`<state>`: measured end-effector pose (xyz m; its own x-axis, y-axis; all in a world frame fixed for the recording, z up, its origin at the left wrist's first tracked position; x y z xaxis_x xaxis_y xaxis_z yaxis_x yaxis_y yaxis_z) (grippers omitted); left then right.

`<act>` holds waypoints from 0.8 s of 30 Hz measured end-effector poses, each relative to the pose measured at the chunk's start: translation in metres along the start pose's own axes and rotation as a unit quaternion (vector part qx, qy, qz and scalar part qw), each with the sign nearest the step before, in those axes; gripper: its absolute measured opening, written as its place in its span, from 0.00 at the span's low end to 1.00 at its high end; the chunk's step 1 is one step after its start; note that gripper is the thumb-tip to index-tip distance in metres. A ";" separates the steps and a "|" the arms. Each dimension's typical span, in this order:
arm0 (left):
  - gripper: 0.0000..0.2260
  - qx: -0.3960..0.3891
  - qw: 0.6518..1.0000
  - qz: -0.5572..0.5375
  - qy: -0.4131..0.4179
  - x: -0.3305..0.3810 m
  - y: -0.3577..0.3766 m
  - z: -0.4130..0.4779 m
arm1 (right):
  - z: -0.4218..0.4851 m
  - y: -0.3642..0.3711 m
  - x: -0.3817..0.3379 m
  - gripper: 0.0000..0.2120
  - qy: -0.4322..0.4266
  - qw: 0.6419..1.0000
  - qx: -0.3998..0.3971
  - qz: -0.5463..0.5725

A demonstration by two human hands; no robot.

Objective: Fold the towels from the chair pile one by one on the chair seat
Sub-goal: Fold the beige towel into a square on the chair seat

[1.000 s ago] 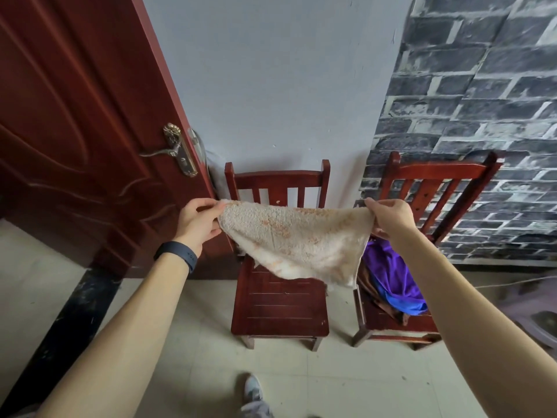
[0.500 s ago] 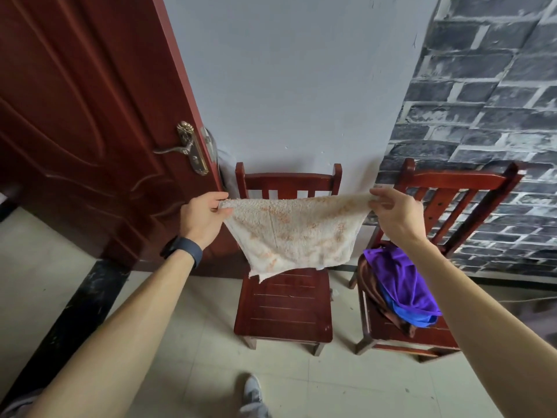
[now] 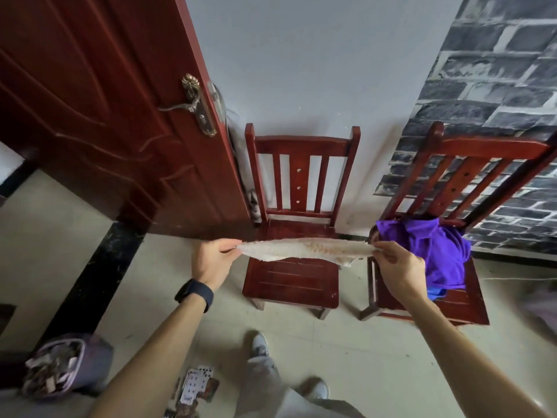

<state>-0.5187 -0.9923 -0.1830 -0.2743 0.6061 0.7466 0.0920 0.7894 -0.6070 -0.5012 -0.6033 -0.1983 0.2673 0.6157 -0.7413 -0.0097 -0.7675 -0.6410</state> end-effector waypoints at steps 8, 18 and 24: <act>0.06 -0.045 0.989 0.128 -0.055 -0.068 0.023 -0.008 | -0.027 0.053 0.066 0.06 0.100 0.993 -0.059 -0.001; 0.09 -0.121 0.958 0.228 -0.127 -0.105 0.074 0.156 | 0.118 0.132 0.093 0.07 0.159 0.981 -0.098 -0.049; 0.09 -0.131 0.950 0.249 -0.137 -0.145 0.131 0.277 | 0.225 0.183 0.125 0.10 0.199 0.970 -0.105 -0.092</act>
<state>-0.7321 -1.0038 -0.4458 -0.3705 0.8906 0.2637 0.5010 0.4307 -0.7507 -0.6865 -0.6266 -0.4525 0.5965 0.6599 -0.4569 0.2589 -0.6970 -0.6686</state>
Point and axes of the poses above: each hand's wrist, its own z-axis towards the middle knuckle, its own y-axis out of the palm, x = y × z, the point moved 4 cm from there along z, towards the middle knuckle, and after that the axes turned 12 degrees about -x, right-handed, at the moved point
